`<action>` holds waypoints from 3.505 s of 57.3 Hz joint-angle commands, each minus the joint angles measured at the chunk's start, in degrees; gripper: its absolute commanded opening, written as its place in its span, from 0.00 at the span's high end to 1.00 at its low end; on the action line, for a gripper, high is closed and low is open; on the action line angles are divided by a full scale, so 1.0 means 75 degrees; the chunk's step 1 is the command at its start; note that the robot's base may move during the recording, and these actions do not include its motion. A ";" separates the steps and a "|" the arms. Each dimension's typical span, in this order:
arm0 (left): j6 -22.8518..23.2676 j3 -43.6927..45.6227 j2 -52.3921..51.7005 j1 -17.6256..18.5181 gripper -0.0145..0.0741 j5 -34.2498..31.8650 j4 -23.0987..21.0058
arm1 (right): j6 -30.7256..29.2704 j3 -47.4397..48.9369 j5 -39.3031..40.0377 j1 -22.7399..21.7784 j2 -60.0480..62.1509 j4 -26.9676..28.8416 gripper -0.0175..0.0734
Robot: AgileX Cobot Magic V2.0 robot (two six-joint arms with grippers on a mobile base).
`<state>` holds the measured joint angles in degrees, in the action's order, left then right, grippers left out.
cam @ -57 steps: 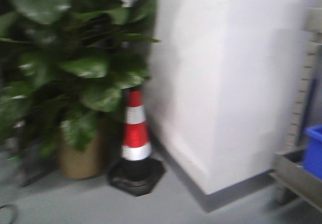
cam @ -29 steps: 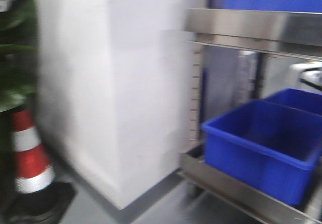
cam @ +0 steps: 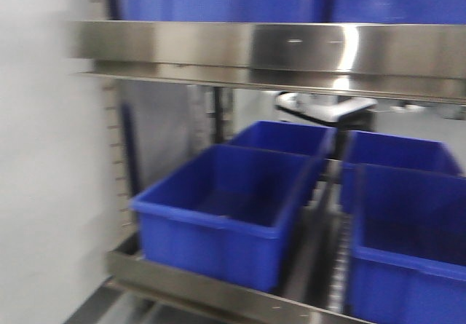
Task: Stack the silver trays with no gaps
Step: 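Keep holding the tray while the base turns toward another shelf, then drive up to the shelf holding the other silver tray, then raise the held tray with both grippers over the silver tray on the shelf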
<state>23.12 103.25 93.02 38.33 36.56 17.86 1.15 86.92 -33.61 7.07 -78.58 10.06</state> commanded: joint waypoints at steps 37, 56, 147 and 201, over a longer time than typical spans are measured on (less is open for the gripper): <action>-0.0119 0.0055 -0.0075 0.0014 0.84 -0.0223 0.0136 | -0.0080 0.0056 0.0435 -0.0001 0.0068 -0.0093 0.89; -0.0119 0.0055 -0.0075 0.0014 0.84 -0.0223 0.0136 | -0.0080 0.0056 0.0435 -0.0001 0.0068 -0.0093 0.89; -0.0119 0.0055 -0.0075 0.0014 0.84 -0.0272 0.0136 | -0.0080 0.0056 0.1058 -0.0001 0.0068 -0.0093 0.89; -0.0119 0.0055 0.2416 0.0014 0.84 0.0485 0.0289 | -0.0080 0.0056 -0.0795 -0.0001 -0.2597 -0.0093 0.89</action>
<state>23.71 103.45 110.60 37.67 41.71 19.98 1.45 86.92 -41.59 6.63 -97.51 8.45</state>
